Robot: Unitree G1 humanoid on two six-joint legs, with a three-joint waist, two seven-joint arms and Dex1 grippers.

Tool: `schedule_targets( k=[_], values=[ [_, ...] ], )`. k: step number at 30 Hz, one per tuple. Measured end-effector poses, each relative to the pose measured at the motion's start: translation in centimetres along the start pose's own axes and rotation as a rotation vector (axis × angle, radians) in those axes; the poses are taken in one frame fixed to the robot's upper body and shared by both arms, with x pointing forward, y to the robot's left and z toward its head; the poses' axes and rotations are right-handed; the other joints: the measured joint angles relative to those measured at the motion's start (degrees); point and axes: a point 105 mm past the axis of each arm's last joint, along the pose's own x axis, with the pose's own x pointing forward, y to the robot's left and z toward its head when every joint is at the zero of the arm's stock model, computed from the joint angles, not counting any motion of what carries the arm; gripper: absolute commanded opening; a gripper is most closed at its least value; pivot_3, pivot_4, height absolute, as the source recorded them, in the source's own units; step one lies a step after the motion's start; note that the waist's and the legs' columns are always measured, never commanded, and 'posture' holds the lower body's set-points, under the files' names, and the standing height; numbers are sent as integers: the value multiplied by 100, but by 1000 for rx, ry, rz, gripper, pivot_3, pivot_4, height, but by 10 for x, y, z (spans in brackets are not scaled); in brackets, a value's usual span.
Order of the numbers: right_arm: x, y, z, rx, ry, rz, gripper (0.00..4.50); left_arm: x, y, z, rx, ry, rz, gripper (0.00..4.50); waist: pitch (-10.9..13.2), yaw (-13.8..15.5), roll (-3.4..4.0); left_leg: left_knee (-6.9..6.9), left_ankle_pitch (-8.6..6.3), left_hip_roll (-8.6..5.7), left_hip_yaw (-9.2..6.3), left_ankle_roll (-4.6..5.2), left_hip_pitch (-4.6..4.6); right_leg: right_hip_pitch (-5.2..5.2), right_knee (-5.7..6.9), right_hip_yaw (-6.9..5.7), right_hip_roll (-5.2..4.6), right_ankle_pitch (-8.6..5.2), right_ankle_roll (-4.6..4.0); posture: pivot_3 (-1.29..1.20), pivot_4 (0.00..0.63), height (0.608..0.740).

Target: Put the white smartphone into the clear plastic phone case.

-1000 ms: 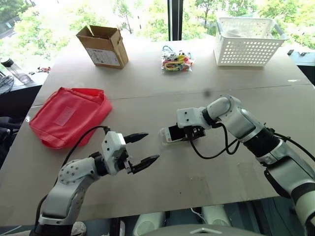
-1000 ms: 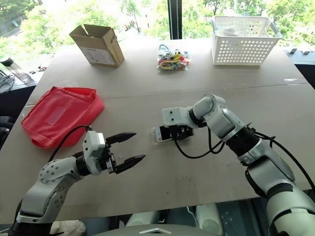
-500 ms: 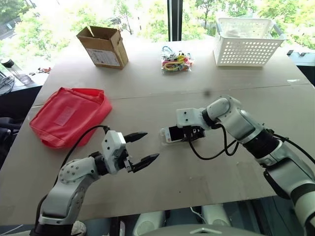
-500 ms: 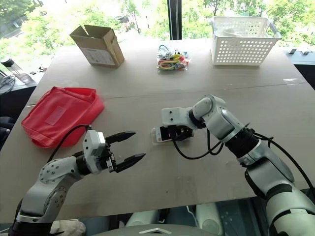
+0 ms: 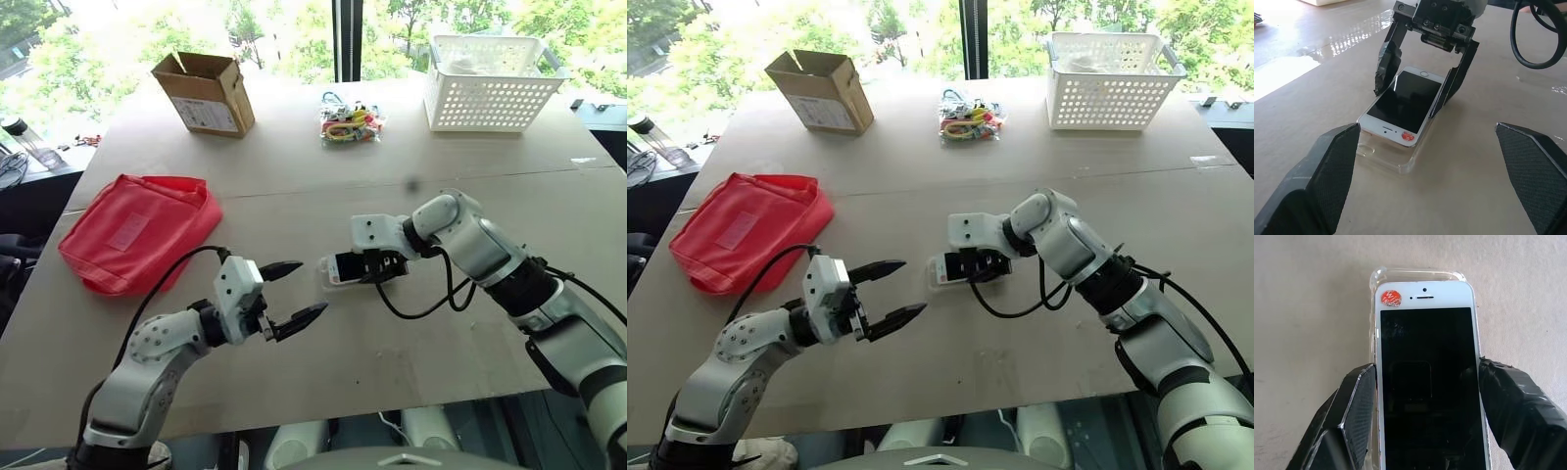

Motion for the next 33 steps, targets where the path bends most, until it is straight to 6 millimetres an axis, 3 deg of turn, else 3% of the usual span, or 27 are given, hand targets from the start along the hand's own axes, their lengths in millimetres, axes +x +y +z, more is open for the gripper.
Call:
schedule_targets(
  k=[10,23,25,27,33],
  values=[
    [-1,1,1,10,-4,0,2762,-18,6,-13,-8,25,8,4500,0,3,0,0,0,0,1,0,0,0,0,0,0,0,0,0,150,740],
    [1,2,-3,22,2,-3,2762,-19,5,-13,3,15,2,4500,0,1,0,0,0,0,0,0,1,0,1,0,-2,0,0,0,150,740],
    [1,2,-3,22,3,-2,3827,-19,5,-14,2,15,2,4500,0,2,0,0,0,0,0,0,1,0,1,0,-2,0,0,0,150,740],
    [3,4,-6,32,8,5,4413,-19,5,-14,2,15,2,4500,0,2,0,0,0,0,0,0,1,0,1,0,-1,0,0,0,150,740],
    [3,2,-9,44,9,-14,4413,-19,5,-14,2,15,3,4500,0,-3,0,0,0,0,0,0,1,0,1,0,-2,0,0,0,150,740]
  ],
)
